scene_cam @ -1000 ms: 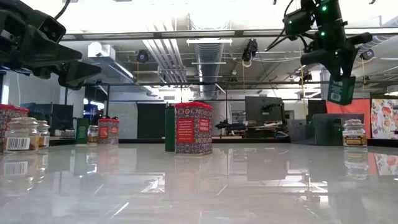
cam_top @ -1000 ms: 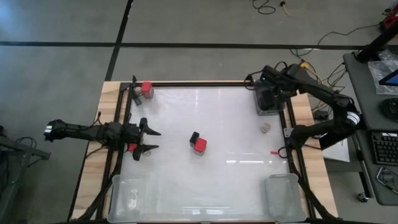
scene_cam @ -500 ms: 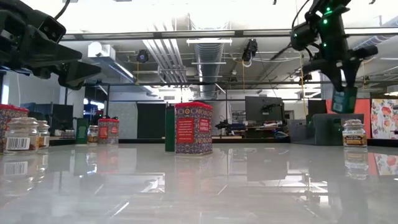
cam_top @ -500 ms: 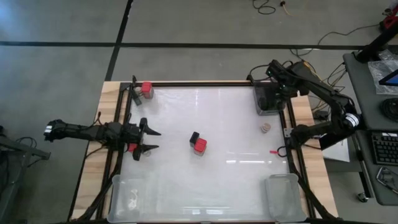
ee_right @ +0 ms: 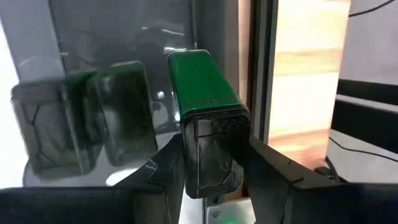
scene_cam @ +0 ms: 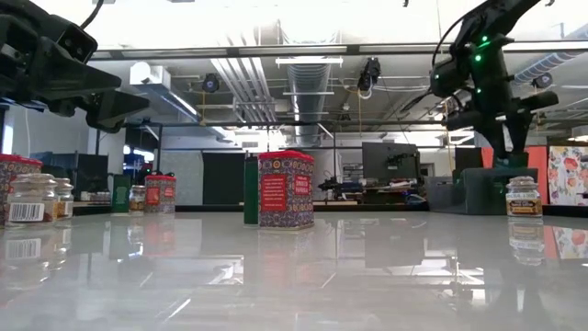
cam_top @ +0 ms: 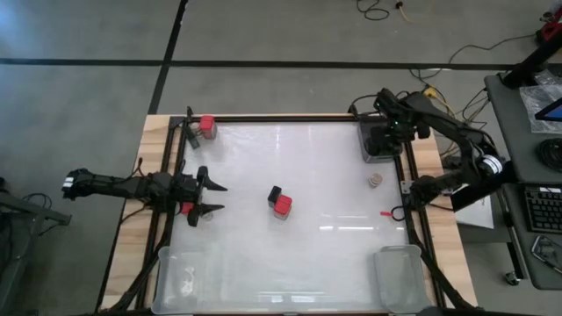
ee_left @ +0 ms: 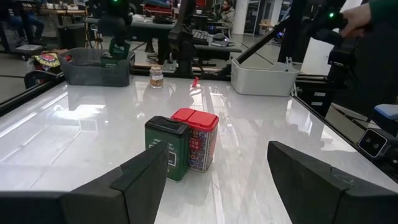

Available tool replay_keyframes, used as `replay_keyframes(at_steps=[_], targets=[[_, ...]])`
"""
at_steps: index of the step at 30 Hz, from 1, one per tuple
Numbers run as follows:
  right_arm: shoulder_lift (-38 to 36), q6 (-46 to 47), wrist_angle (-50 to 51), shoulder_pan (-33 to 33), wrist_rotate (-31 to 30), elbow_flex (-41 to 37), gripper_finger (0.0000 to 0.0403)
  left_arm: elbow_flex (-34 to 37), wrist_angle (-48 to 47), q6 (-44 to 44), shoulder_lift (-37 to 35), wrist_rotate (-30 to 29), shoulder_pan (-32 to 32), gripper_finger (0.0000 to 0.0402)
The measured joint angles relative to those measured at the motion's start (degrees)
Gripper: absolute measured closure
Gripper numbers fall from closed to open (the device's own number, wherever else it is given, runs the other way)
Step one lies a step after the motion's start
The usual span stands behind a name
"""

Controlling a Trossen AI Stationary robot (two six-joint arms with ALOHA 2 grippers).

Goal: Sort spices by type
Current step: Put the green seasoning can into the black bin

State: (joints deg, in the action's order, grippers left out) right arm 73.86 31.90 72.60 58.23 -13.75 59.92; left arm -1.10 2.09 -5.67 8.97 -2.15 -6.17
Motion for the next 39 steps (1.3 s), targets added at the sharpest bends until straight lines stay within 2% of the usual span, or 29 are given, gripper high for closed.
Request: replay_keyframes(at_steps=[12,33,39], targets=[[5.1,-0.5,-0.6,1.3,0.3,-0.1,0.0268,0.0,0.0,0.0,0.0,0.0,0.0,0.0143],[4.8,-1.0,-2.0,1.4,0.5,-1.2,0.0265,0.0,0.0,0.0,0.0,0.0,0.0,0.0143],[4.8,-1.3,-2.7,1.4,0.5,-1.9,0.0253,0.0,0.0,0.0,0.0,0.0,0.0,0.0143]])
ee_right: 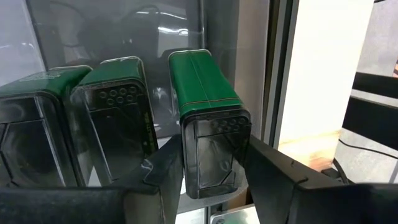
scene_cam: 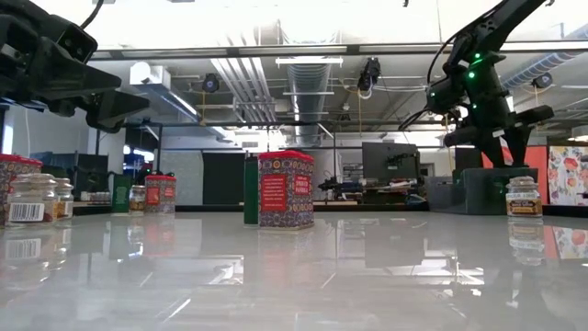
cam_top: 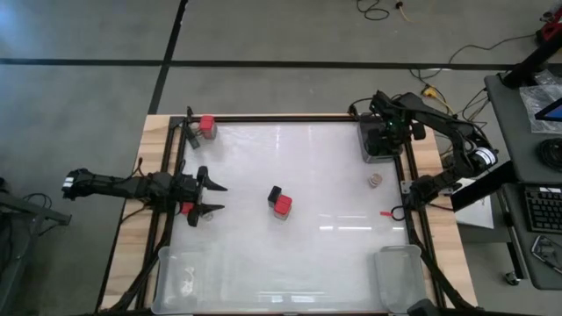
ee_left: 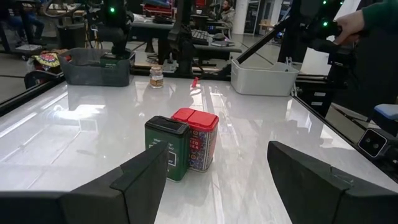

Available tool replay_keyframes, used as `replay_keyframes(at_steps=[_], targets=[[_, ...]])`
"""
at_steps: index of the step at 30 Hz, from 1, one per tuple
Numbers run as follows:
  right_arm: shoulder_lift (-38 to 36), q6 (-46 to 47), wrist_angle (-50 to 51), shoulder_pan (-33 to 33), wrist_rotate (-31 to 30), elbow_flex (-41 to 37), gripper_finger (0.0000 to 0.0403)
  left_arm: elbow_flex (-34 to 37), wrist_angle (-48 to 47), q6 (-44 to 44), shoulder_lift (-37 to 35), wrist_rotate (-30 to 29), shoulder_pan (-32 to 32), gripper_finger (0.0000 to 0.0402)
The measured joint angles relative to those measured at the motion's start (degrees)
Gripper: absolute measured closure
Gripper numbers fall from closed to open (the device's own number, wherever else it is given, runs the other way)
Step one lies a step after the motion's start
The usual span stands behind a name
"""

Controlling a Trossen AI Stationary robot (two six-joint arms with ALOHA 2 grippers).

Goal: Sort spices by type
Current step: Put the green seasoning can into the black bin

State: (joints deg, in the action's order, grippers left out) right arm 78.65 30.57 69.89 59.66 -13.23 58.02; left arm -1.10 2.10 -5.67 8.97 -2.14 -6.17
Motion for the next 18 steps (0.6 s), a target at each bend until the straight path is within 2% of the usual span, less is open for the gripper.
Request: replay_keyframes(at_steps=[10,18], targets=[[0.0,-0.5,0.1,0.0,-0.1,-0.1,0.0254,0.0,0.0,0.0,0.0,0.0,0.0,0.0143],[-0.2,-0.6,0.0,0.0,-0.6,-0.3,0.0228,0.0,0.0,0.0,0.0,0.0,0.0,0.0143]])
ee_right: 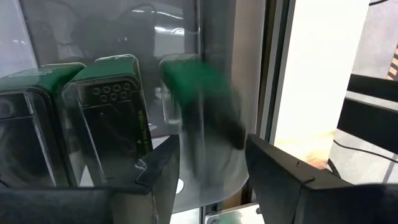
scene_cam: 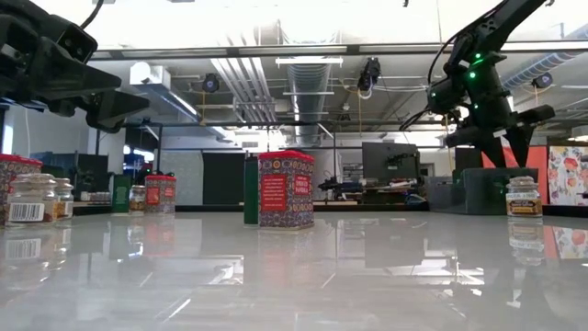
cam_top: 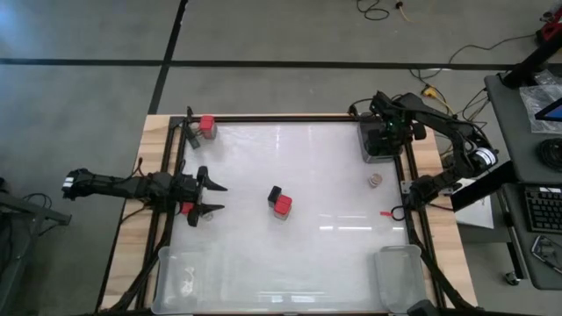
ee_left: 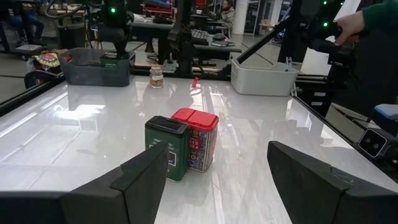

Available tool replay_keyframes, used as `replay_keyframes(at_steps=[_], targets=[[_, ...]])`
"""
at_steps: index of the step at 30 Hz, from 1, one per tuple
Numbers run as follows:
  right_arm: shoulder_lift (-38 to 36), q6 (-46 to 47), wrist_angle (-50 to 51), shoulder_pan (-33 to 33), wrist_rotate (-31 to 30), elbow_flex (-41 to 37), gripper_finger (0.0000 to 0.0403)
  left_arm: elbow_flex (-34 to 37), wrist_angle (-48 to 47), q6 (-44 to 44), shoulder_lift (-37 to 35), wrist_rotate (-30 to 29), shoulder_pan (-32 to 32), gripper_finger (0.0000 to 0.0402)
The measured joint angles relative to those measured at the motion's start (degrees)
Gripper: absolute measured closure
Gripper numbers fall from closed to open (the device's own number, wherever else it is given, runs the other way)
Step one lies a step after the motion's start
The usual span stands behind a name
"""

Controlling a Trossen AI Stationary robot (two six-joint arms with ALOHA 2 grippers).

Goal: Sort spices by type
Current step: Put the green seasoning can into the black bin, then adjust the red seasoning can

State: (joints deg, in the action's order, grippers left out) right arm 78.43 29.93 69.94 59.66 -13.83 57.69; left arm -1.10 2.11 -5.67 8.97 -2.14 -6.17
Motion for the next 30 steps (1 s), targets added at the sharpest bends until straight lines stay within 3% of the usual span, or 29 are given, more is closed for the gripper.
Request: replay_keyframes(at_steps=[11,20,25,30], targets=[[-1.0,-0.7,-0.2,0.0,-0.3,-0.1,0.0204,0.0,0.0,0.0,0.0,0.0,0.0,0.0143],[-8.1,-0.3,-3.7,-2.8,-0.1,-0.1,0.0213,0.0,0.0,0.0,0.0,0.0,0.0,0.0143],[-11.4,3.7,-7.0,-11.2,0.7,-0.1,0.0223,0.0,0.0,0.0,0.0,0.0,0.0,0.0143],[-12.1,7.4,-16.0,-26.6,-0.6,-0.7,0.0234,0.0,0.0,0.0,0.0,0.0,0.0,0.0143]])
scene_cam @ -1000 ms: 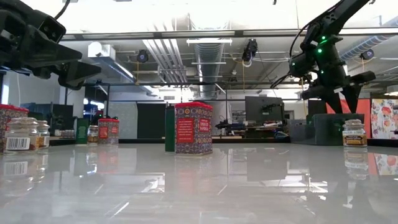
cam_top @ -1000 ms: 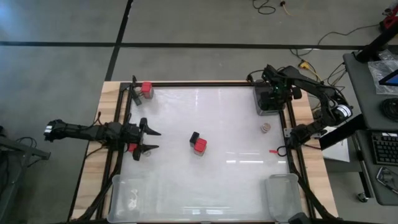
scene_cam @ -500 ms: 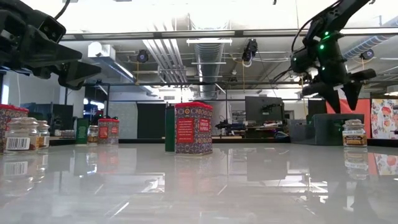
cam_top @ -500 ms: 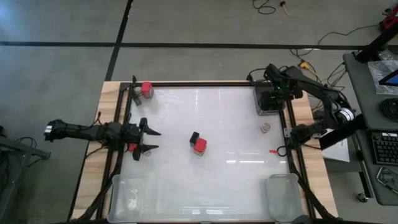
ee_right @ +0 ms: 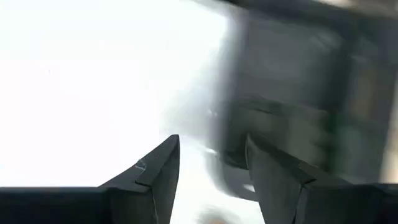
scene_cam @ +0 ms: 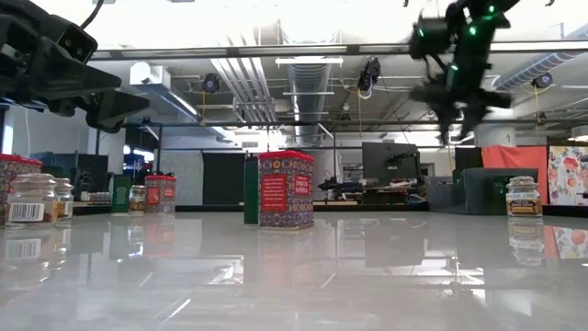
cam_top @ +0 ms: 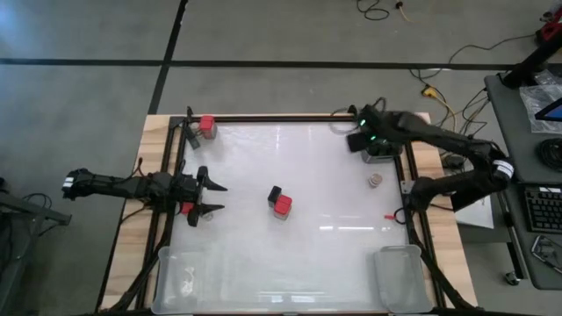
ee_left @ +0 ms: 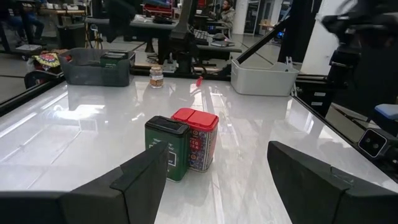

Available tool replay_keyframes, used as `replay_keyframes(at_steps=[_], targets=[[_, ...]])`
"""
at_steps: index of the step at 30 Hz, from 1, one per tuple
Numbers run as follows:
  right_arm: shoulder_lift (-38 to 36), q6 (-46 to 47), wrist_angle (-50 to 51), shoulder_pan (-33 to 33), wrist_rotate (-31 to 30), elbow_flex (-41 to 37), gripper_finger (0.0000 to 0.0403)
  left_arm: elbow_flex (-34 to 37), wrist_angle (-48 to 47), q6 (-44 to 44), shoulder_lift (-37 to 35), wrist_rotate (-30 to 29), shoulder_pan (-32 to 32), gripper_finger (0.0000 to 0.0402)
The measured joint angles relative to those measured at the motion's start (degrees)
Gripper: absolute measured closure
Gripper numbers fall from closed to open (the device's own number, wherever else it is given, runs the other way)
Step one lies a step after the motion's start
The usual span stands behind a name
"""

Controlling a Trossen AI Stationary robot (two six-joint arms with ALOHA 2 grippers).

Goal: Sort spices by type
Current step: Adjust the red seasoning can

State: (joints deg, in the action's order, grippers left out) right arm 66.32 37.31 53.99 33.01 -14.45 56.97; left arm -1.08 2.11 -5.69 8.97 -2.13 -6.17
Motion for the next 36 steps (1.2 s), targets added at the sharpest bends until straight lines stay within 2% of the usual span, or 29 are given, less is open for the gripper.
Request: replay_keyframes(at_steps=[4,7,12,17,23,26,29,36], targets=[[1.3,-2.7,-15.2,-16.7,-8.2,-1.9,0.0242,0.0,0.0,0.0,0.0,0.0,0.0,0.0143],[3.3,-7.2,-26.5,-26.7,-12.8,-3.7,0.0247,0.0,0.0,0.0,0.0,0.0,0.0,0.0143],[9.8,-8.9,-37.5,-35.7,-13.9,-4.0,0.0238,0.0,0.0,0.0,0.0,0.0,0.0,0.0143],[18.9,-9.0,-42.4,-39.9,-13.6,-0.7,0.0205,0.0,0.0,0.0,0.0,0.0,0.0,0.0143],[29.2,-15.5,-41.7,-42.5,-13.1,9.6,0.0159,0.0,0.0,0.0,0.0,0.0,0.0,0.0143],[32.6,-17.7,-38.7,-42.4,-10.0,15.4,0.0135,0.0,0.0,0.0,0.0,0.0,0.0,0.0143],[35.6,-19.6,-35.2,-41.4,-10.1,20.3,0.012,0.0,0.0,0.0,0.0,0.0,0.0,0.0143],[40.4,-21.5,-24.7,-40.3,-10.1,27.1,0.0122,0.0,0.0,0.0,0.0,0.0,0.0,0.0143]])
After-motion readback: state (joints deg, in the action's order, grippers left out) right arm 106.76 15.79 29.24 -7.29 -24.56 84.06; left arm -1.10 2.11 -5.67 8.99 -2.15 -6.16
